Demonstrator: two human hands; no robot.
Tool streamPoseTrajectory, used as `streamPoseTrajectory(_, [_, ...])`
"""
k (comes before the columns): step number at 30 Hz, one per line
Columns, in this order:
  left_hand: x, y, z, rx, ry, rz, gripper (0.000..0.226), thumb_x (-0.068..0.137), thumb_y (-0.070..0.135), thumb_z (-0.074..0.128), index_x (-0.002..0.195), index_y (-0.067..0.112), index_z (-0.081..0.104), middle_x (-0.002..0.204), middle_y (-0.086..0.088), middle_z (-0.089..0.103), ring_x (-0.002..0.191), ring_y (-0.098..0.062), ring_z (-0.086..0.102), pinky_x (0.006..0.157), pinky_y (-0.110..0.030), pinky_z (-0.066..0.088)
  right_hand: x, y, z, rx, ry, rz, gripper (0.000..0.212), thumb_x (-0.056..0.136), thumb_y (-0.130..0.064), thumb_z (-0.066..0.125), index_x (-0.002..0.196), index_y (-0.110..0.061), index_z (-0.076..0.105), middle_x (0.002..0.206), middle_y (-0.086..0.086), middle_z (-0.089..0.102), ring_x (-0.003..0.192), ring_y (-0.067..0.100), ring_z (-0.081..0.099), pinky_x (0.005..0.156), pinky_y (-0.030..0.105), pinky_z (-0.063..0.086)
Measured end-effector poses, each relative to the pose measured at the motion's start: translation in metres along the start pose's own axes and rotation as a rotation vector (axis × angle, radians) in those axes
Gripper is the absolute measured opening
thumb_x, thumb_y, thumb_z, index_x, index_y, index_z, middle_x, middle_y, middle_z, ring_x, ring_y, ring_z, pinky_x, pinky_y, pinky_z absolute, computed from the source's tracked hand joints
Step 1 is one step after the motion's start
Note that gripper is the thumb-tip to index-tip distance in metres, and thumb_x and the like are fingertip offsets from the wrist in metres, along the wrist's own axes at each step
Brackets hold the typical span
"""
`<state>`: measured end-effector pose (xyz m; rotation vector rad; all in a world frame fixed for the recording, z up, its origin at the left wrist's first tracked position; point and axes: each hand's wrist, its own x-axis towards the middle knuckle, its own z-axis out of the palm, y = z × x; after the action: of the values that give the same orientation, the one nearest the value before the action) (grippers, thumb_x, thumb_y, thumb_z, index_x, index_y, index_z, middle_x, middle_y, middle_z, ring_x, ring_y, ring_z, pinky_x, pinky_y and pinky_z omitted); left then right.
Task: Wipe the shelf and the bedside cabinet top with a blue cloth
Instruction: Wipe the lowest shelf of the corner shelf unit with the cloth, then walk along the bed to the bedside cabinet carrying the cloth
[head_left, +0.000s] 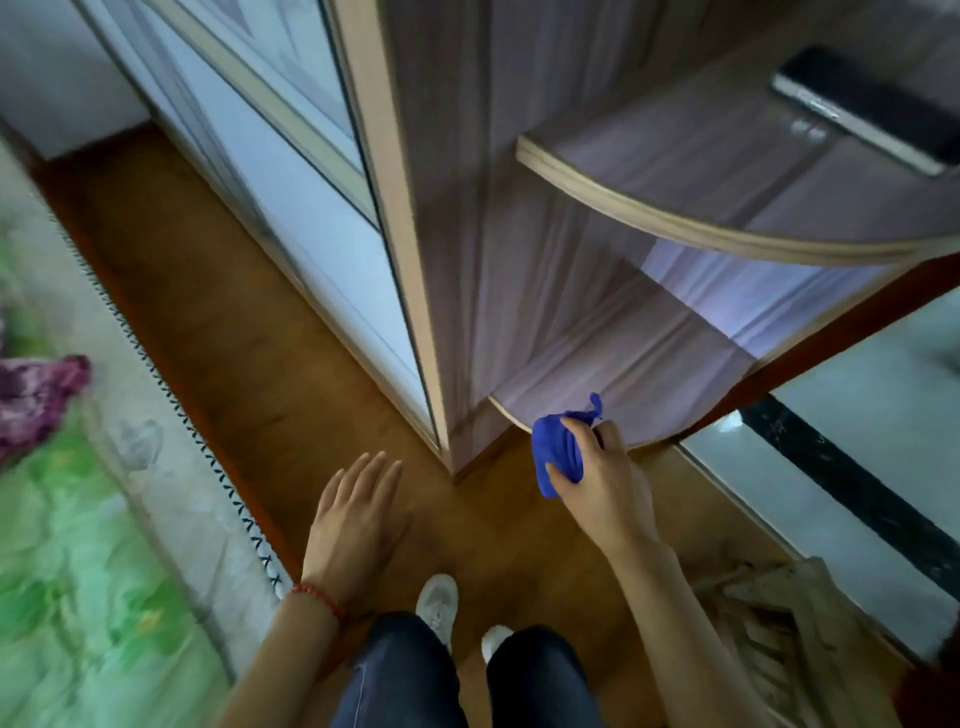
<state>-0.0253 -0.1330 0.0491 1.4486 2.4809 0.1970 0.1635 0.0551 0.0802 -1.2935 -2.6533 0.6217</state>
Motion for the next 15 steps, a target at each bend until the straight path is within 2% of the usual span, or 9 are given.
streamPoseTrajectory(4, [-0.053,-0.001,-0.010,-0.016,0.110,-0.190,0.074,0.097,0.054,0.014,0.116,0.003,0.063,0.118,-0.020,0.061,0.109,-0.039,0.057,0.088,-0.054,0.044,-0.010,-0.023,-0.010,-0.035,-0.052,-0.165,0.052,0.082,-0.029,0.064,0.128,-0.014,0.045,0.109,0.012,0.050,0.079,0.024,0.060,0.059,0.028,0.046])
streamPoseTrajectory(9, [-0.131,0.002,-0.015,-0.080,0.236,-0.434,0.063,0.091,0.051,0.031,0.120,0.004,0.060,0.123,-0.019,0.058,0.114,-0.039,0.052,0.090,-0.052,0.045,-0.028,-0.060,-0.017,-0.062,-0.119,-0.410,0.050,0.082,-0.029,0.065,0.126,-0.014,0.047,0.115,0.013,0.050,0.081,0.024,0.060,0.059,0.027,0.042])
streamPoseTrajectory(15, [-0.227,0.001,-0.020,-0.080,0.354,-0.714,0.055,0.082,0.041,0.041,0.109,0.000,0.066,0.112,-0.022,0.063,0.102,-0.039,0.061,0.081,-0.052,0.049,-0.064,-0.130,-0.001,-0.039,-0.230,-0.691,0.049,0.078,-0.024,0.069,0.121,-0.011,0.052,0.110,0.013,0.053,0.084,0.030,0.061,0.060,0.027,0.042])
